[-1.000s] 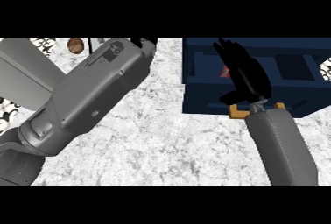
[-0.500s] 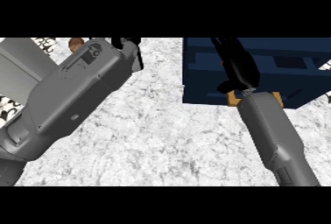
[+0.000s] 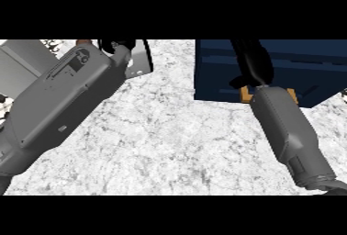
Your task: Pick up the can, place it into the drawer and close the drawer
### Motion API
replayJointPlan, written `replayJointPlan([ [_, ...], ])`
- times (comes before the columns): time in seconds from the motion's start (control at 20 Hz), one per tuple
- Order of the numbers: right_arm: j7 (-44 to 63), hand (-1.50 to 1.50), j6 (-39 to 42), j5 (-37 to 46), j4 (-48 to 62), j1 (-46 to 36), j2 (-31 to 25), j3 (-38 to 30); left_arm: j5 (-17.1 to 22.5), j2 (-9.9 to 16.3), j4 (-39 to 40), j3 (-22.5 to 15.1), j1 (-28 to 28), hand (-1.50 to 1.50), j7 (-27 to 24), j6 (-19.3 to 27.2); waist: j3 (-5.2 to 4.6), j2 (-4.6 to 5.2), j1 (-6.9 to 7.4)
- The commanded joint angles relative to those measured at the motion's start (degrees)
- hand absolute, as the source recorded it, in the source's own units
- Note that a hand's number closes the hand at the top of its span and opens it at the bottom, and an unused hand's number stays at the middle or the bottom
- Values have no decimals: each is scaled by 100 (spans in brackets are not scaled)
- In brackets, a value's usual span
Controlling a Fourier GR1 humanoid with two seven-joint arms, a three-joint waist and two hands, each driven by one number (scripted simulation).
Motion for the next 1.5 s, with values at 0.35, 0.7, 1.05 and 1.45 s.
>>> replayJointPlan([
  [0.35,74,-150,-674,39,1411,-1085,-201,-408,-233,373,-450,57,68,-150,323,-76,95,179,90],
  [0.7,198,-150,-681,44,1756,-1514,-435,-542,-279,425,-861,88,393,-150,375,4,93,193,185],
  [1.05,-297,-150,49,-254,2014,-1938,-656,-810,-299,535,-1174,98,457,-150,501,-36,100,222,317],
  [1.45,-1129,-150,752,-2018,1943,-2067,-86,-2433,-352,561,-1157,52,408,-150,661,55,136,210,251],
])
